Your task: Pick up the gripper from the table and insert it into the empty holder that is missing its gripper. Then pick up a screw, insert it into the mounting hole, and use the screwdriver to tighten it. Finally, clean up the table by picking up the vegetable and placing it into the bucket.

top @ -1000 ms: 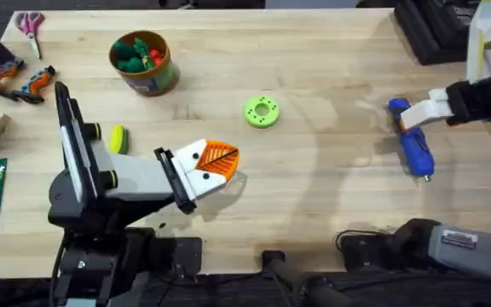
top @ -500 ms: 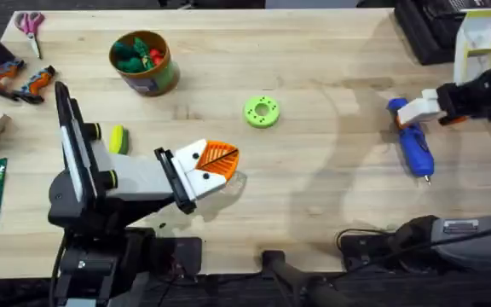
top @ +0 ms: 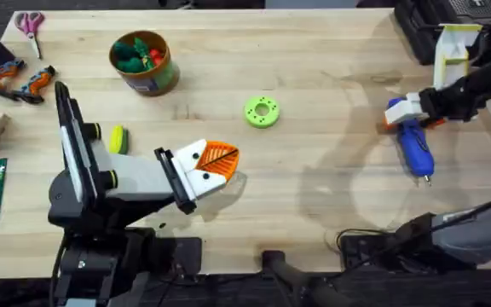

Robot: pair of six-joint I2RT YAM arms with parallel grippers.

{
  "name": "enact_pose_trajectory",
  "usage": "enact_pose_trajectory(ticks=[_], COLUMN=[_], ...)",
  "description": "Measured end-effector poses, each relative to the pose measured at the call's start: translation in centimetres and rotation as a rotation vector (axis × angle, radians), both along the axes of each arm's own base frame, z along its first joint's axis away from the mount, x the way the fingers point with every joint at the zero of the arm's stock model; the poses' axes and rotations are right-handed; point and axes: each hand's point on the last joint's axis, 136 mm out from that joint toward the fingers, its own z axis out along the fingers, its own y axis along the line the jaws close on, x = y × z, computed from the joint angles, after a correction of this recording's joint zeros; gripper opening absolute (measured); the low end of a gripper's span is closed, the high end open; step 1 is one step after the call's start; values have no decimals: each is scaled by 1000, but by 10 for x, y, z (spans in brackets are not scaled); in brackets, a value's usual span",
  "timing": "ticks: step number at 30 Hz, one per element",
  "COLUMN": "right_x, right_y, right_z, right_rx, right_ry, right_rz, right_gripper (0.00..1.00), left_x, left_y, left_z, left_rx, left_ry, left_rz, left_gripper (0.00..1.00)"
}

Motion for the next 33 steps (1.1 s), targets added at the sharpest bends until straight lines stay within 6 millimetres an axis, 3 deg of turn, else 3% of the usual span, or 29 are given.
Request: enact_pose_trajectory(ticks=[7, 12, 20, 24, 28, 33], right_x=[5, 5, 2, 3, 3, 4], right_y=[0, -1, 1, 5, 7, 10], right_z=[0, -1, -1, -1, -2, -3], right_rx=[-9, -14, -5, 16, 29, 42], right_ry=[-17, -15, -5, -8, -10, -12], right_rz=[7, 8, 19, 25, 32, 28], right_gripper=[991, 916, 884, 553, 66, 28], left_x=[0, 0, 0, 0, 0, 0], left_y=[0, 0, 0, 0, 0, 0], left_z=[0, 0, 0, 0, 0, 0], left_rx=[0, 0, 0, 0, 0, 0], left_ry=[0, 0, 0, 0, 0, 0], left_rz=[0, 0, 0, 0, 0, 0], left_gripper=[4, 4, 4, 4, 4, 4])
